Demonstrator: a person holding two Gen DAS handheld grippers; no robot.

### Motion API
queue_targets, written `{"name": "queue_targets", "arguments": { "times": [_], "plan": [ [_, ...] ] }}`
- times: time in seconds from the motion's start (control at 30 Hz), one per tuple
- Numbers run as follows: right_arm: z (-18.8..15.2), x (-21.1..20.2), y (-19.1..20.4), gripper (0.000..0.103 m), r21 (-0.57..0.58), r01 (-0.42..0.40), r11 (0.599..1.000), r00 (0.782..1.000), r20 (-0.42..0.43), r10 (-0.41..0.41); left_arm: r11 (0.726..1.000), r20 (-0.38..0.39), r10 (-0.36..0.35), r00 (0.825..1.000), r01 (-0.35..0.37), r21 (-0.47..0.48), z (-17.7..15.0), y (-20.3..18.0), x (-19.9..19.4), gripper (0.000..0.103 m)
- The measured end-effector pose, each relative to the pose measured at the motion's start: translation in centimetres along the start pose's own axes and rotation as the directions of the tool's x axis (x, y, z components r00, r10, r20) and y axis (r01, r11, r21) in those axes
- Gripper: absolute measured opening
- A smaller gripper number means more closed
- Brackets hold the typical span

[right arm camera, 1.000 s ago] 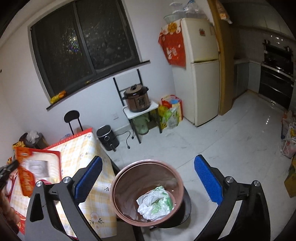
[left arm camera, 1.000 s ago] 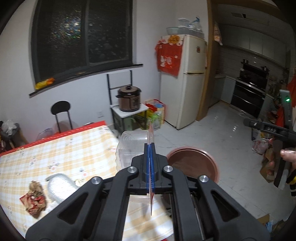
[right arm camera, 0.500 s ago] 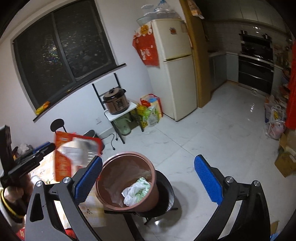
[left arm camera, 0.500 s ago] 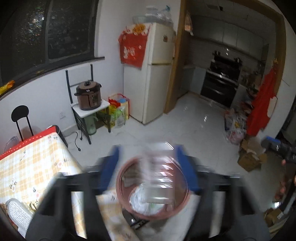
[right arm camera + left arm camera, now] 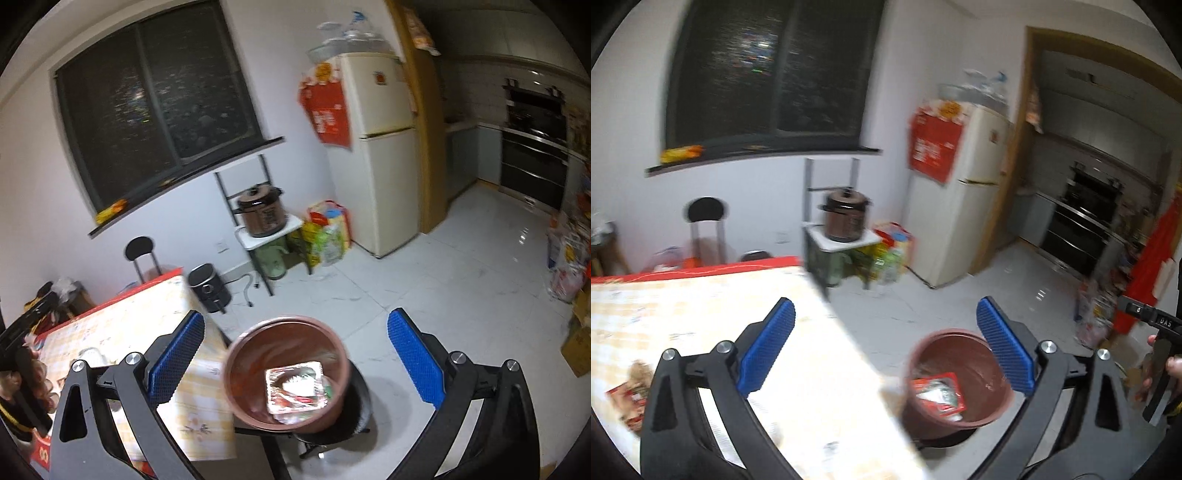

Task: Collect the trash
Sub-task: 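Carry the clear container over the bin and open the left gripper, then grasp the crumpled brown-and-red paper wrapper with the left gripper while right grasps grey mesh pad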

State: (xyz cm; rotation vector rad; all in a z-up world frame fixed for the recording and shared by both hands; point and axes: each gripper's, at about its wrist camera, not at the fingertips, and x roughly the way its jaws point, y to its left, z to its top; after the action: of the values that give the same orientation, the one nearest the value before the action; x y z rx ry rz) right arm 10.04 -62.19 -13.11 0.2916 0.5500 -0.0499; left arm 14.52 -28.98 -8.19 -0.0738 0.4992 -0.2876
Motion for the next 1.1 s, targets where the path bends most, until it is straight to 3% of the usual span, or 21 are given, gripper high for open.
{"name": "queue_targets", "arguments": {
  "times": [0.17, 0.33, 0.47, 0.57, 0.73, 0.97, 1.1],
  "plan": [
    [-0.5, 2.1, 4.9, 0.098, -0.054, -0.098, 0.994, 0.995, -0.039, 0.096, 0.984, 0.019, 0.160, 0.987, -0.158, -0.084, -1.3, 7.3, -6.3, 0.097],
    [-2.0, 4.3, 10.6, 0.098, -0.093, -0.199, 0.975, 0.977, -0.101, 0.190, 0.934, -0.002, 0.310, 0.951, -0.305, -0.187, -4.6, 14.4, -13.2, 0.097],
    [-3.8, 5.8, 16.1, 0.098, -0.138, -0.277, 0.951, 0.953, -0.164, 0.254, 0.897, -0.073, 0.368, 0.927, -0.374, -0.236, -8.4, 18.3, -16.5, 0.097],
    [-4.9, 6.2, 19.7, 0.098, -0.166, -0.317, 0.934, 0.938, -0.201, 0.282, 0.877, -0.150, 0.374, 0.915, -0.401, -0.262, -11.4, 19.8, -17.7, 0.097],
    [-6.9, 6.4, 25.5, 0.098, -0.177, -0.361, 0.916, 0.915, -0.257, 0.311, 0.874, -0.249, 0.327, 0.912, -0.392, -0.286, -15.8, 21.8, -18.0, 0.097],
    [-12.4, 5.9, 34.0, 0.098, -0.252, -0.418, 0.873, 0.869, -0.390, 0.303, 0.866, -0.263, 0.278, 0.924, -0.359, -0.347, -18.8, 25.8, -19.4, 0.096],
    [-15.0, 5.8, 36.9, 0.098, -0.273, -0.426, 0.863, 0.850, -0.448, 0.278, 0.870, -0.257, 0.247, 0.934, -0.331, -0.366, -19.3, 27.8, -19.9, 0.096]
  ]
}}
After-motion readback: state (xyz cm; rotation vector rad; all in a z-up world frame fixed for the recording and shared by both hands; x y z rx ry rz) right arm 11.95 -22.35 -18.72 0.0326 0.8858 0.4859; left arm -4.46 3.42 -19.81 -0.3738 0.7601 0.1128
